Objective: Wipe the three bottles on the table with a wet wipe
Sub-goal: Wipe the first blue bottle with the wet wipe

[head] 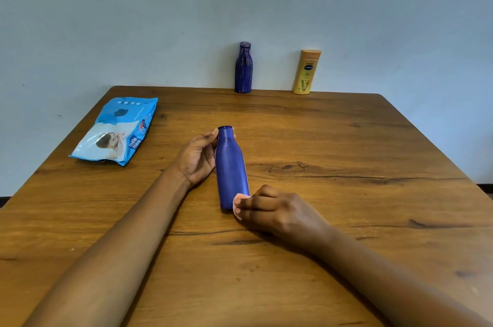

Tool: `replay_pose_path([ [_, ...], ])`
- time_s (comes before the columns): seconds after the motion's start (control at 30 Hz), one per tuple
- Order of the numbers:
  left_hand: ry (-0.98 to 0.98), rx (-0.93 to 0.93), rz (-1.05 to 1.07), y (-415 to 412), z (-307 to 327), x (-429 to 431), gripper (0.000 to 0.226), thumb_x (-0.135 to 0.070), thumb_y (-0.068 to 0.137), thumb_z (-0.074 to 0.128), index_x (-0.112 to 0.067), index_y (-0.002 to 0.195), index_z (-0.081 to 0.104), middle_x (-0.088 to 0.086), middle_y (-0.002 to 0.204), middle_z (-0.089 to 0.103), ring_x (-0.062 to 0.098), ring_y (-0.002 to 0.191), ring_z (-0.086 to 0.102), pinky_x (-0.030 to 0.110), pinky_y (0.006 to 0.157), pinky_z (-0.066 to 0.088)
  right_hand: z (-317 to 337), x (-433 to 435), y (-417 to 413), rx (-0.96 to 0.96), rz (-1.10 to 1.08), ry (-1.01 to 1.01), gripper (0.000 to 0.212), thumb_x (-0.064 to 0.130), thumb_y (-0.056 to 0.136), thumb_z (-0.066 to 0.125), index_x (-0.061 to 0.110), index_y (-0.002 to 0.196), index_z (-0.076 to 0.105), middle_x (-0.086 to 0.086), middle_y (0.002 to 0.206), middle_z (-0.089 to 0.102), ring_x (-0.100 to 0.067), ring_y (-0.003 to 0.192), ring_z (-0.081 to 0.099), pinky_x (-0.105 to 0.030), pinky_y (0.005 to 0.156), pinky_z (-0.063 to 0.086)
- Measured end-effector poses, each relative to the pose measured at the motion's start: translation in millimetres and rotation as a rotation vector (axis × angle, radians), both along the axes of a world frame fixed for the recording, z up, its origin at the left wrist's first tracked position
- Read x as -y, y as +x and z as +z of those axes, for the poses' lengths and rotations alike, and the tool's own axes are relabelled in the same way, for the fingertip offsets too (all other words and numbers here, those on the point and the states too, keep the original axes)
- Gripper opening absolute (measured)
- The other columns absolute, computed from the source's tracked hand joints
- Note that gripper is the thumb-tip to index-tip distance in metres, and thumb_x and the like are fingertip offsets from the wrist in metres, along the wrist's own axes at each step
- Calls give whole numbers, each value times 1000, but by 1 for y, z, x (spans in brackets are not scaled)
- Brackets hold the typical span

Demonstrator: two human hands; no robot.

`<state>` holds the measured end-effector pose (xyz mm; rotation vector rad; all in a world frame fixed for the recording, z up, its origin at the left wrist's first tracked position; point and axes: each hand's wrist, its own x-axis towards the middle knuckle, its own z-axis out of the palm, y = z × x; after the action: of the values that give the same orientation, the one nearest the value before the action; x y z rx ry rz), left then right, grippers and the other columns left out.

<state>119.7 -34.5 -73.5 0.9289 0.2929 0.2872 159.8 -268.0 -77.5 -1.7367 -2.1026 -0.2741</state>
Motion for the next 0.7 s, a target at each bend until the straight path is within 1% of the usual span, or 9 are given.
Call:
replay_pose_path([
  [0.07,3,12,5,-1,2,2,27,-13,95,45,-5,98,71,9,101,71,16,95,68,36,92,49,6,-16,5,5,-28,30,28,13,89,64,8,117,64,-8,110,65,-21,89,59,-34,69,52],
  [0.2,2,4,23,-3,3,3,27,-17,96,43,-1,109,61,11,101,69,17,94,65,34,90,51,19,-56,14,-19,-201,109,36,4,80,72,5,115,64,-11,113,64,-24,92,57,-37,69,53],
  [0.27,-13,6,29,-2,4,3,27,-18,95,44,-1,110,60,10,101,70,18,94,65,34,89,51,19,-58,7,-27,-232,119,38,5,79,73,6,115,64,-10,114,63,-23,94,56,-37,70,54],
  [0.33,-8,6,37,-2,2,2,24,-16,95,45,-3,107,61,9,100,71,17,94,66,35,91,50,13,-42,-6,-32,-184,106,35,10,81,72,7,115,64,-9,113,63,-21,94,56,-35,71,54],
  [0.43,-18,13,28,-1,2,2,21,-14,91,49,-6,105,63,8,100,71,16,94,67,37,92,50,3,-13,-18,-4,-34,26,29,14,91,61,7,119,62,-9,116,61,-20,94,55,-34,73,52],
  [0.5,-13,22,17,-1,2,2,21,-14,92,48,-6,105,62,8,100,71,17,94,67,36,90,51,8,-15,-11,47,-6,32,28,14,91,61,7,118,62,-8,112,62,-19,90,55,-31,70,52],
  [0.6,-20,21,-2,-2,2,0,32,-17,91,49,2,116,57,11,102,69,19,98,64,36,93,50,25,-51,10,62,-143,86,35,9,79,71,7,113,64,-8,106,64,-19,89,55,-28,69,52],
  [0.63,-34,24,-25,-3,1,-1,38,-19,91,51,4,121,53,12,105,66,20,101,61,38,96,47,32,-64,17,46,-208,101,37,6,76,73,6,112,65,-10,107,64,-21,91,56,-31,70,53],
  [0.7,-55,42,-60,-2,-1,-6,36,-20,89,57,1,118,54,11,106,60,20,102,56,37,100,43,40,-83,26,18,-321,119,37,2,73,75,4,109,66,-12,108,64,-25,92,57,-38,68,54],
])
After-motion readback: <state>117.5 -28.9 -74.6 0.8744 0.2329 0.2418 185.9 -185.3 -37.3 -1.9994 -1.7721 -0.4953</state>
